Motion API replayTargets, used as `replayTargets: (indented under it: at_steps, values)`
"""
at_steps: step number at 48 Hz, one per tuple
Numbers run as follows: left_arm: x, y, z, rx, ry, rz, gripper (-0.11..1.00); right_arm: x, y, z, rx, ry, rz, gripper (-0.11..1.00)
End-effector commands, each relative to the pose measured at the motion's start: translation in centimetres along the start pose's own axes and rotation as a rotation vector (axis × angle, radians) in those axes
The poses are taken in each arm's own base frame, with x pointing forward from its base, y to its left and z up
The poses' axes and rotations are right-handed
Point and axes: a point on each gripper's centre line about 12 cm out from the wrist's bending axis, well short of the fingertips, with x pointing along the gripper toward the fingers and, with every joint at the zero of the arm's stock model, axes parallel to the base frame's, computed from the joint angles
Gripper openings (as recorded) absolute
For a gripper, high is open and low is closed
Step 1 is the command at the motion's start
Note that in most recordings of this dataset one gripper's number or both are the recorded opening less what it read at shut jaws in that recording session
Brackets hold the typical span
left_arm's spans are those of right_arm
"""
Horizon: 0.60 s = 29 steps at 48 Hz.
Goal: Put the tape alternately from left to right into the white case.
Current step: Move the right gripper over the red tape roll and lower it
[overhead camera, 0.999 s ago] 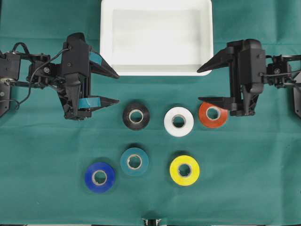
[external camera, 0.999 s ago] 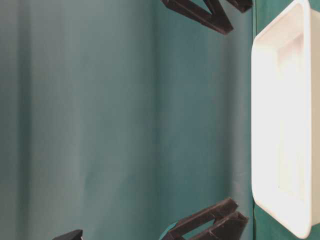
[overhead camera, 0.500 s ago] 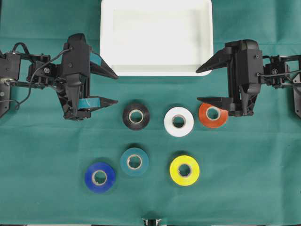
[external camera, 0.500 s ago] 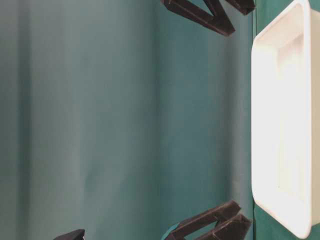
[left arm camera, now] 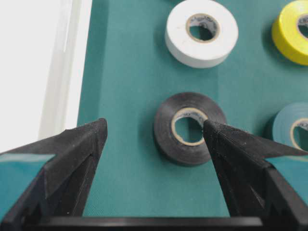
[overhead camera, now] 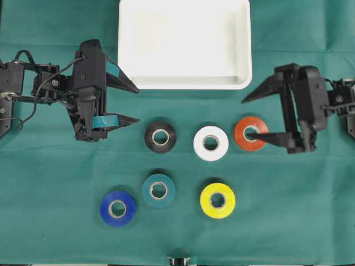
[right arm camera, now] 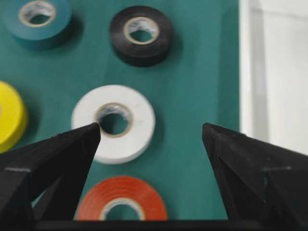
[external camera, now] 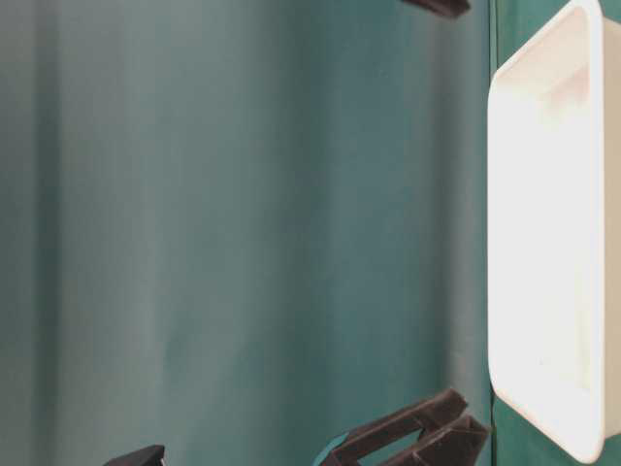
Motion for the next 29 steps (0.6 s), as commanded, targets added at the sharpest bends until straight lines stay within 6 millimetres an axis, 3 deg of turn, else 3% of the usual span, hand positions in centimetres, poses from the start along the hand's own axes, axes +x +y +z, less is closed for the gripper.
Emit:
replayTargets:
  at_steps: [1, 29]
  values:
    - [-0.2, -0.2, 1.2, -0.002, -0.036, -0.005, 0.87, -0.5, 0.7, 0.4, 0.001, -0.027, 0.023, 0.78]
    - [-0.2, -0.2, 1.1, -0.003, -0.033, -0.006, 0.87, -1.4, 0.9, -1.4, 0.024, 0.070, 0.026, 0.78]
